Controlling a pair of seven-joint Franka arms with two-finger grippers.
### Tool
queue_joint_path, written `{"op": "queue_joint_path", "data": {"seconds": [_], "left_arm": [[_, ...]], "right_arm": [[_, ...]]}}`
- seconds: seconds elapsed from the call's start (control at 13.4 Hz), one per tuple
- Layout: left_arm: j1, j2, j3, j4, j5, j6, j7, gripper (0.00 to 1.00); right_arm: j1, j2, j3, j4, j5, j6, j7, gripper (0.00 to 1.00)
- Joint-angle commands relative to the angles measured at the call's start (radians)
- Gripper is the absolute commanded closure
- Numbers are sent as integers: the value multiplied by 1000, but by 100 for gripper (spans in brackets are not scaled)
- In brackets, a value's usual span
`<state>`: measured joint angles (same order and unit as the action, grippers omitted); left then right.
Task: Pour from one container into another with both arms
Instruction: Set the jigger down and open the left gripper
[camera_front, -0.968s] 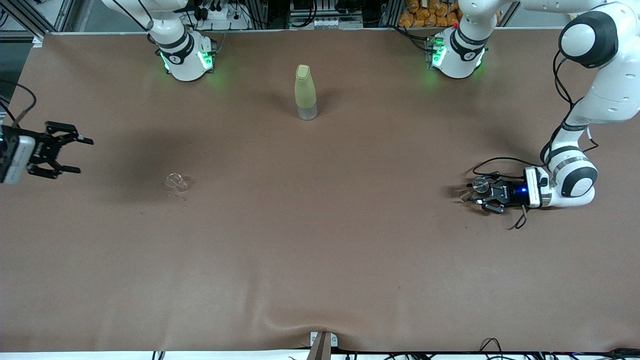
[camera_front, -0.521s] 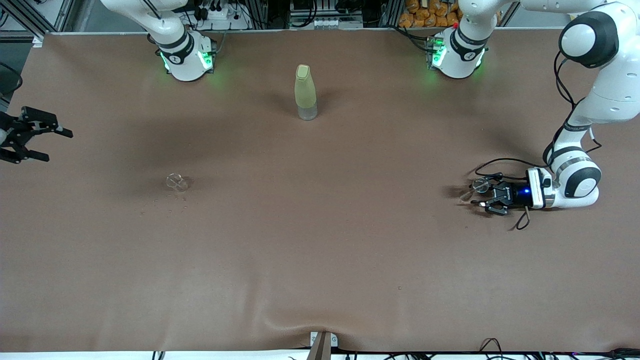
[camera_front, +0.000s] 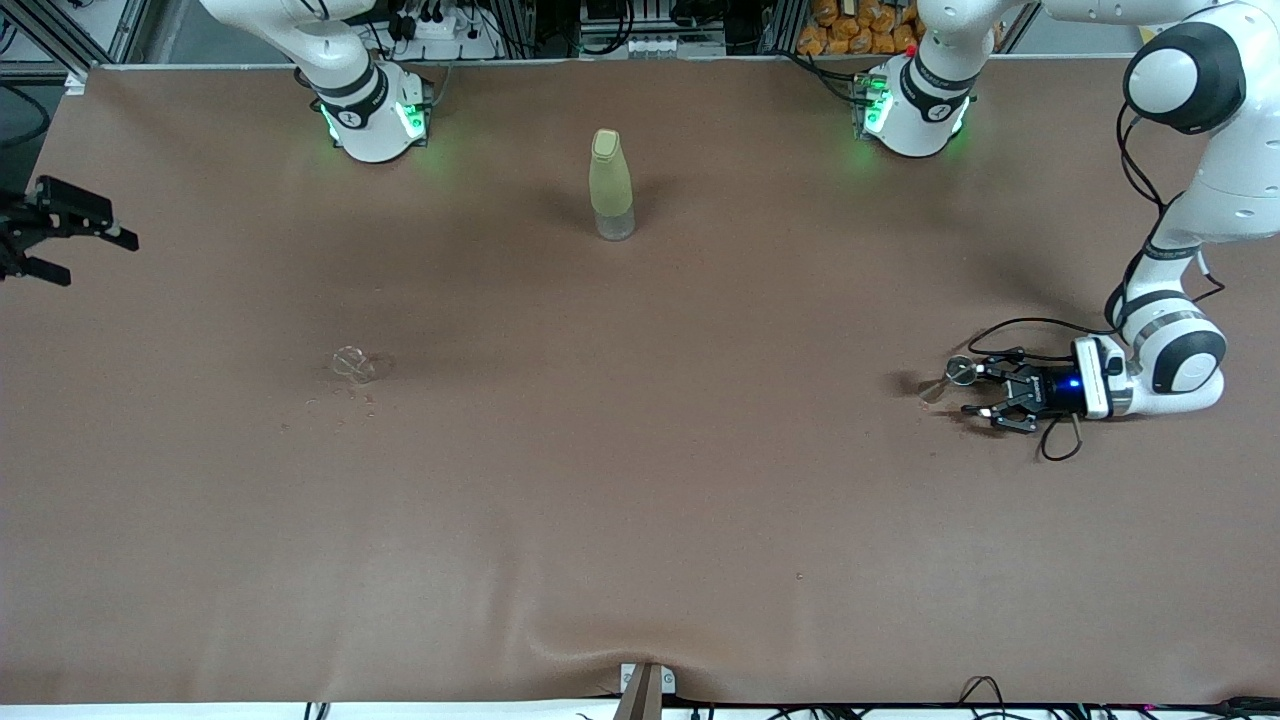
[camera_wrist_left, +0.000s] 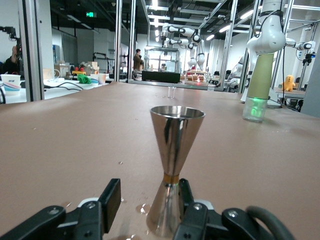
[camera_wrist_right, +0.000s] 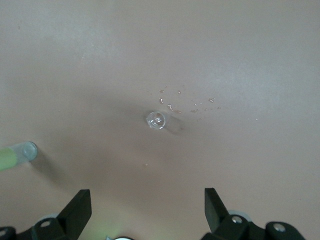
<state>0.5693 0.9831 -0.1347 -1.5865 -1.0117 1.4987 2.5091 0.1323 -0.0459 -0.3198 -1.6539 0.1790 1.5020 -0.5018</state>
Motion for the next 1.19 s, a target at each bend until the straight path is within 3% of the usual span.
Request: {"op": "queue_joint_path", "data": {"seconds": [0.0, 0.37, 0.45, 0.6, 0.82, 1.04, 1.12], "left_arm": [[18, -15, 0, 35, 28, -5, -70, 45], [30, -96, -2, 151, 152, -5, -402, 32], [29, -134, -5, 154, 180, -5, -483, 25], [21, -207, -11, 155, 237, -3, -610, 0], [11, -294, -13, 155, 347, -3, -668, 0], [12, -362, -2, 157, 383, -3, -764, 0], [11, -376, -8, 172, 424, -3, -838, 0]], "right_arm": [[-2, -9, 62, 52, -49, -52, 127, 0], [-2, -9, 131, 98, -72, -95, 276, 0], [0, -9, 131, 106, -78, -95, 278, 0], [6, -9, 130, 114, -84, -97, 284, 0], [-6, -5, 159, 157, -79, -115, 371, 0], [-121, -2, 287, 166, -101, -109, 373, 0], [-129, 0, 301, 169, -117, -108, 374, 0]]}}
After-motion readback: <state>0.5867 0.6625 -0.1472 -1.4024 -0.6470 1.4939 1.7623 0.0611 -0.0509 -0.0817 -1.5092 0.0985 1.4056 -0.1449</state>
